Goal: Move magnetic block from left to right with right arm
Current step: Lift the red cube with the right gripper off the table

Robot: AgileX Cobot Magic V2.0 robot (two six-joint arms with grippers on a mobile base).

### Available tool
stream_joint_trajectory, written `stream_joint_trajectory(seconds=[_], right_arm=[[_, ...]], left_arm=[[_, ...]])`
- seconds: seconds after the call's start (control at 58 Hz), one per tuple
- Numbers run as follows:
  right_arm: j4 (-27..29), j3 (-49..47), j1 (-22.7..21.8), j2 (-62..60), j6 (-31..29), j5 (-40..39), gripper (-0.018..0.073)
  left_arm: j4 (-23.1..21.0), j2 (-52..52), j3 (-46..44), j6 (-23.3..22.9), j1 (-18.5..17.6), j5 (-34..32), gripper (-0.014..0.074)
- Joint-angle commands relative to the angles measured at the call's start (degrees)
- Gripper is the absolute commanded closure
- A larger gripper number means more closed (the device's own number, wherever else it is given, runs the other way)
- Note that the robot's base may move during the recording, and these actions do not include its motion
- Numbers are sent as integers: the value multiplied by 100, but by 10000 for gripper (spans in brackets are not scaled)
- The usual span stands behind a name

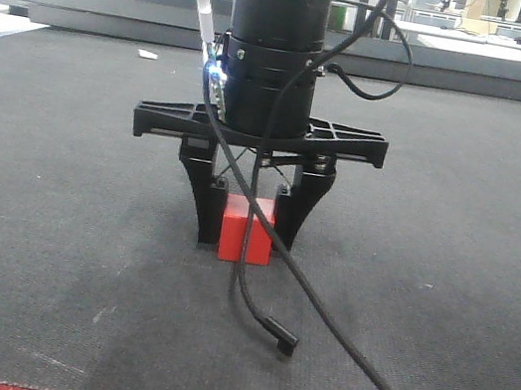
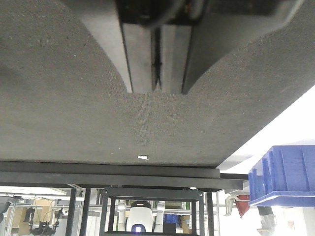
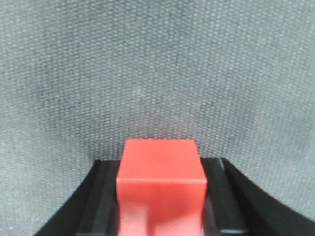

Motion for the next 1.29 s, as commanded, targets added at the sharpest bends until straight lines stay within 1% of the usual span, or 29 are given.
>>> stream_joint_trajectory(seconds=[0.0, 0.258, 0.431, 0.551, 0.638, 0.775, 0.879, 0.982, 1.275], right_arm=[[-13, -176, -34, -439, -58, 37, 293], [-42, -160, -86, -884, -128, 229, 293], [-117, -103, -198, -1331, -791, 205, 293], [-117, 127, -359, -1765, -1180, 193, 293], [-130, 376, -503, -2082, -1367, 154, 293], [-199, 854, -777, -2689, -1426, -35, 293], [-275, 1278, -1056, -3200, -1443, -320, 293], [-440, 1782, -1334, -3716, -1620, -745, 293], [-501, 3364, -2334, -5051, -2498, -2135, 293]], left_arm=[[-40, -55, 51, -49, -28, -467, 713], [-40, -55, 51, -49, -28, -467, 713], [-40, -55, 51, -49, -28, -467, 713], [-40, -55, 51, -49, -28, -467, 713], [-40, -55, 51, -49, -28, -467, 713], [-40, -55, 51, -49, -28, -467, 713], [-40, -55, 51, -49, -28, -467, 713], [-40, -55, 51, -49, -28, -467, 713], [-40, -55, 51, -49, -28, -467, 713]])
